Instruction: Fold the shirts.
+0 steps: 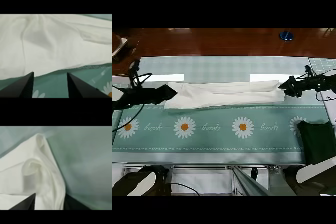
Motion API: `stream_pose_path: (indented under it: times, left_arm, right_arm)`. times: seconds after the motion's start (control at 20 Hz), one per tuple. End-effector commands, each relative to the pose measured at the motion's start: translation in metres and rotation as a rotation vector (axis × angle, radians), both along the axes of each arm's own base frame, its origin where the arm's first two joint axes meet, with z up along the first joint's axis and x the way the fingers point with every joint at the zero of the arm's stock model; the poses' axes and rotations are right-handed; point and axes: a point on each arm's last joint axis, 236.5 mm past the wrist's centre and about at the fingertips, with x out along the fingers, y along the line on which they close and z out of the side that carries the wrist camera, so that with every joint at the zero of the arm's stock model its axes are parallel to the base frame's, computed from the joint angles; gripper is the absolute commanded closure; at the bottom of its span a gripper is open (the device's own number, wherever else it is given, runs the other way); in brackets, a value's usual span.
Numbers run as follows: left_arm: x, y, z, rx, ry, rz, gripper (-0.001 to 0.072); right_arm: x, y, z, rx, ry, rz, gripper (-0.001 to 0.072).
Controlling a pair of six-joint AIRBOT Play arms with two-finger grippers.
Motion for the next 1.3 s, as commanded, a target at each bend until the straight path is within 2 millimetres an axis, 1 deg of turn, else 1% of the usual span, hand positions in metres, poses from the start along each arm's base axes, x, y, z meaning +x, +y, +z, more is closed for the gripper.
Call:
stream_pose_path:
  times: [0.0, 0.05, 0.1, 0.15, 0.2, 0.25, 0.3, 0.35, 0.4, 0.45, 0.55, 0.65, 0.7, 0.8, 0.9, 0.95, 1.0, 1.1, 1.2, 1.25]
  left_arm:
    - [0.001, -0.03, -0.009, -0.01, -0.01, -0.048, 0.0202]
    - [0.002, -0.036, -0.01, -0.033, -0.005, -0.045, 0.0202]
    - [0.003, -0.04, -0.01, -0.055, 0.002, -0.039, 0.0206]
    - [0.003, -0.042, -0.011, -0.074, 0.011, -0.035, 0.0332]
    - [0.003, -0.043, -0.011, -0.077, 0.013, -0.034, 0.0612]
    - [0.002, -0.045, -0.01, -0.084, 0.015, -0.037, 0.0688]
    - [0.002, -0.047, -0.01, -0.095, 0.018, -0.037, 0.0688]
    - [0.0, -0.052, -0.009, -0.097, 0.018, -0.05, 0.0688]
    - [-0.003, -0.061, -0.01, -0.09, 0.013, -0.081, 0.0688]
    - [-0.007, -0.074, -0.012, -0.085, 0.014, -0.121, 0.0688]
    - [-0.013, -0.104, -0.019, -0.079, 0.02, -0.19, 0.0688]
    - [-0.012, -0.138, -0.024, -0.082, 0.028, -0.244, 0.0688]
    - [-0.009, -0.155, -0.026, -0.081, 0.031, -0.281, 0.0689]
    - [0.0, -0.197, -0.027, -0.084, 0.033, -0.358, 0.0689]
    - [0.004, -0.246, -0.03, -0.089, 0.044, -0.458, 0.0689]
    - [0.002, -0.273, -0.034, -0.095, 0.064, -0.512, 0.0688]
    - [-0.004, -0.298, -0.039, -0.101, 0.092, -0.561, 0.0689]
    - [-0.023, -0.349, -0.054, -0.105, 0.142, -0.672, 0.0689]
    - [-0.047, -0.39, -0.07, -0.107, 0.191, -0.749, 0.0689]
    - [-0.058, -0.406, -0.078, -0.109, 0.211, -0.77, 0.0689]
  right_arm:
    - [-0.007, 0.037, -0.009, 0.011, 0.025, 0.095, 0.0355]
    - [-0.008, 0.044, -0.007, 0.013, 0.022, 0.117, 0.0544]
    - [-0.008, 0.046, 0.0, 0.026, 0.015, 0.136, 0.0689]
    - [-0.007, 0.048, 0.014, 0.038, -0.013, 0.164, 0.069]
    - [-0.005, 0.043, 0.03, 0.027, -0.05, 0.17, 0.069]
    - [-0.003, 0.036, 0.051, 0.001, -0.094, 0.167, 0.069]
    - [-0.006, 0.028, 0.074, -0.043, -0.138, 0.174, 0.069]
    - [-0.013, 0.022, 0.097, -0.092, -0.177, 0.198, 0.069]
    - [-0.023, 0.017, 0.119, -0.16, -0.222, 0.224, 0.069]
    - [-0.037, 0.013, 0.138, -0.226, -0.258, 0.243, 0.069]
    - [-0.068, 0.018, 0.169, -0.285, -0.337, 0.242, 0.069]
    - [-0.102, 0.028, 0.192, -0.324, -0.409, 0.216, 0.069]
    - [-0.12, 0.034, 0.199, -0.332, -0.433, 0.203, 0.069]
    - [-0.15, 0.044, 0.209, -0.338, -0.462, 0.18, 0.069]
    - [-0.171, 0.052, 0.216, -0.34, -0.482, 0.161, 0.069]
    - [-0.179, 0.055, 0.22, -0.341, -0.493, 0.156, 0.069]
    - [-0.184, 0.056, 0.226, -0.345, -0.506, 0.152, 0.069]
    - [-0.187, 0.061, 0.235, -0.338, -0.537, 0.142, 0.069]
    - [-0.189, 0.069, 0.241, -0.303, -0.549, 0.146, 0.069]
    - [-0.188, 0.072, 0.243, -0.289, -0.557, 0.145, 0.069]
